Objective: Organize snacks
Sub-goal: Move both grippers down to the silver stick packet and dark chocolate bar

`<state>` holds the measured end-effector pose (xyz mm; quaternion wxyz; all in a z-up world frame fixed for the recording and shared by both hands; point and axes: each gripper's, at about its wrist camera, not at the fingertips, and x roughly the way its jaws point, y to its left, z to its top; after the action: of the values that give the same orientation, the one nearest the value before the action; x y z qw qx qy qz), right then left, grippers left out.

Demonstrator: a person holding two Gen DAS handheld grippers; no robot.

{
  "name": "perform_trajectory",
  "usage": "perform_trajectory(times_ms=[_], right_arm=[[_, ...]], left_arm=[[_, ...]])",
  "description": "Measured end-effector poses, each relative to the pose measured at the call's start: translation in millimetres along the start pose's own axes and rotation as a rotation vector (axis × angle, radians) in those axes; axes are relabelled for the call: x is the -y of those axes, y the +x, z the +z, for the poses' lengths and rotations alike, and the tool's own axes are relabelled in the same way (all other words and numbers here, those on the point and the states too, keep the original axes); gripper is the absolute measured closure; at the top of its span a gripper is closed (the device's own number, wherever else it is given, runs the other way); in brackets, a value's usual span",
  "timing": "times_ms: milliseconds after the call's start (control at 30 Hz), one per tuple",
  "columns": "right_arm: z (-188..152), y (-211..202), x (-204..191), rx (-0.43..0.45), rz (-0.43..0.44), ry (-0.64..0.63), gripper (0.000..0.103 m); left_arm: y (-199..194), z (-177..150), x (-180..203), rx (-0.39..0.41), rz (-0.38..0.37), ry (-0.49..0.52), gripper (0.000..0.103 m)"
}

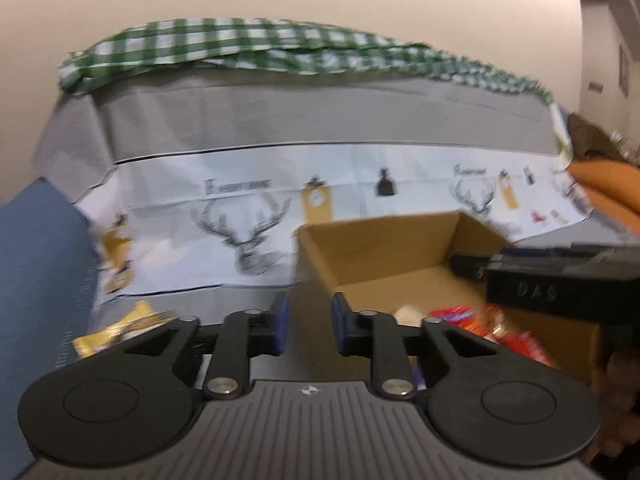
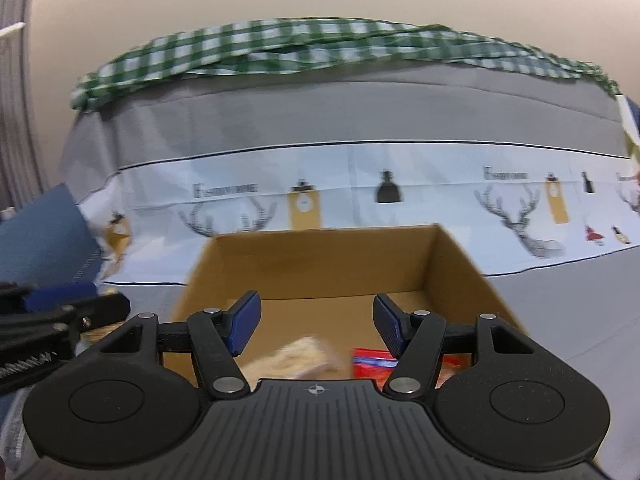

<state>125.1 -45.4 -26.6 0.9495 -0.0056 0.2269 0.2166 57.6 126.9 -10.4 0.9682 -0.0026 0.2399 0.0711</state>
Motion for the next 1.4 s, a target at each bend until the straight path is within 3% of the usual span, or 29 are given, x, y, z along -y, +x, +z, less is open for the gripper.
perform_trajectory(times_ms=[67, 133, 167, 300, 433, 600, 767, 967, 1033, 1167, 1300, 1400], right_arm=[[-1, -2, -14, 0.005, 0.050, -0.002, 0.054], [-4, -1, -27, -0.005, 0.132, 0.018, 0.074], [-4, 0, -32, -0.013, 0.167, 0.036, 0.076], [-7, 1, -59, -0.015, 0.274, 0.066, 0.078], [-15, 11, -91, -0.049, 0.358, 0.051, 0.078], [-29, 23, -138, -0.115, 0.452, -0.055, 0.077], [-50, 44, -178, -0.208, 0.450, -0.110, 0.072], [-68, 74, -203, -0.292, 0.376, -0.128, 0.046], [-72, 86, -207, -0.312, 0.356, -0.127, 0.031], [-80, 108, -220, -0.341, 0.322, -0.153, 0.021], [-90, 126, -226, -0.396, 0.298, -0.146, 0.022], [-96, 132, -230, -0.407, 0.288, -0.175, 0.033]], left_arm=[[-9, -5, -14, -0.011, 0.040, 0.003, 0.081], [-19, -12, -30, -0.034, 0.084, -0.017, 0.081], [-25, -15, -37, -0.033, 0.098, -0.032, 0.081], [-42, -32, -65, -0.044, 0.127, -0.048, 0.081], [-52, -56, -90, -0.147, 0.173, 0.048, 0.081], [-52, -64, -136, -0.250, 0.215, -0.148, 0.081], [-34, -71, -153, -0.350, 0.262, -0.233, 0.079], [-34, -70, -153, -0.331, 0.289, -0.262, 0.079], [-31, -70, -153, -0.335, 0.290, -0.260, 0.079], [-29, -70, -152, -0.334, 0.294, -0.267, 0.079], [-28, -70, -152, -0.331, 0.304, -0.269, 0.079], [-25, -70, -152, -0.332, 0.305, -0.260, 0.079]])
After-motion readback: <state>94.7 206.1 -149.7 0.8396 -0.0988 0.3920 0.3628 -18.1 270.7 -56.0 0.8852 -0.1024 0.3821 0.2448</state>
